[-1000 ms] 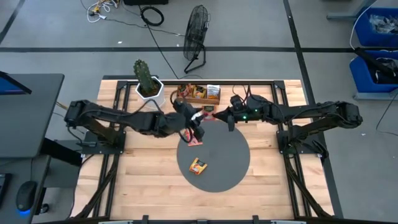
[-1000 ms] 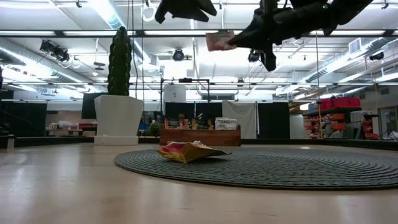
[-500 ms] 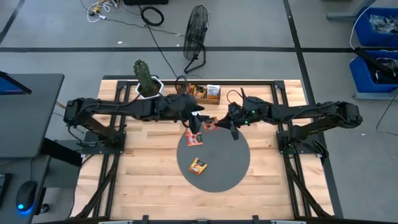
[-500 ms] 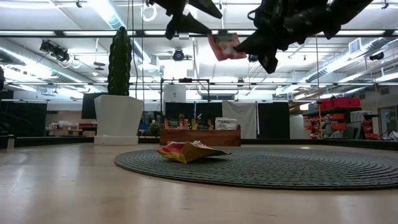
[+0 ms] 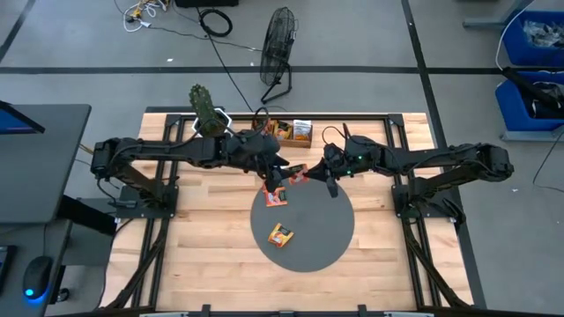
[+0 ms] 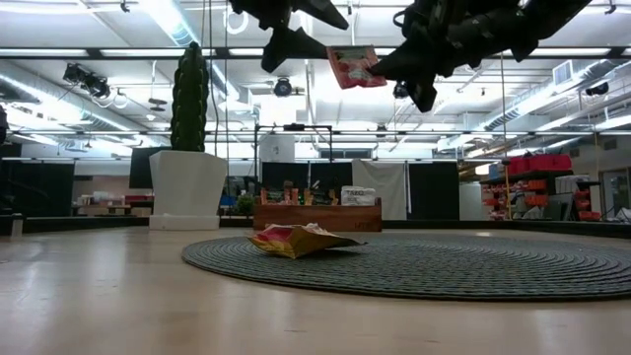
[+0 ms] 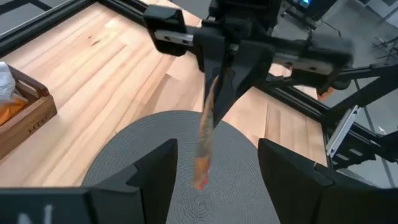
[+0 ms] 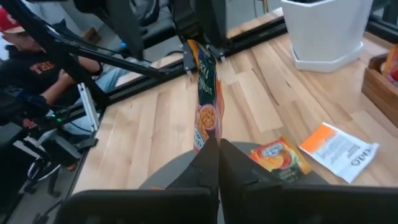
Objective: Pick & Place Tea
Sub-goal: Put the orange tea bag into the left section of the wooden organizer
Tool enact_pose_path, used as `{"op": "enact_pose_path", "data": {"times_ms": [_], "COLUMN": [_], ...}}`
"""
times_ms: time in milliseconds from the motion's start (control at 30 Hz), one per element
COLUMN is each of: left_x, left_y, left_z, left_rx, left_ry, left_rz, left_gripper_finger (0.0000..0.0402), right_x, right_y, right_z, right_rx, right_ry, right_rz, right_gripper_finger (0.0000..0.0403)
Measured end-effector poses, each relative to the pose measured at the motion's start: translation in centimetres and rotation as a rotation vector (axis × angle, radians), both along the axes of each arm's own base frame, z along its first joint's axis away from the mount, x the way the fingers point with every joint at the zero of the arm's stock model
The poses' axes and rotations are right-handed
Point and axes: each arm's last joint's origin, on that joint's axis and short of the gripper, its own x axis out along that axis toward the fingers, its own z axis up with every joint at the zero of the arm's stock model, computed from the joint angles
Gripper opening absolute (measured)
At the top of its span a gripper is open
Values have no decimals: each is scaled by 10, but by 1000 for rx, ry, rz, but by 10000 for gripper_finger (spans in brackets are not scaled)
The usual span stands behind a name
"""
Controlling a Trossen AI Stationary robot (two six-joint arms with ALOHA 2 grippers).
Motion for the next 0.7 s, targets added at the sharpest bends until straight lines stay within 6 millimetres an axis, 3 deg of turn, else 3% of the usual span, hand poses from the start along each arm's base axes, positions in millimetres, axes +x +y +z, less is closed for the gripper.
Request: {"op": "enact_pose_path", "data": {"times_ms": [467,600,700], "left_x": [0,0,0], "left_y": [0,0,0], "left_z": [0,0,0], "left_rx": [-16,-15,9], "left_ry": [3,3,5], "left_rz": [9,8,-3], "left_gripper_finger": [216,178,127], "right_x": [2,3,3], "right_y": [6,8,8], "right_z": [6,6,6], "right_rx": [3,4,0], "right_ry": [-64,-64,-64], "right_rz": [44,50,41], "right_gripper_finger": [0,0,0]}}
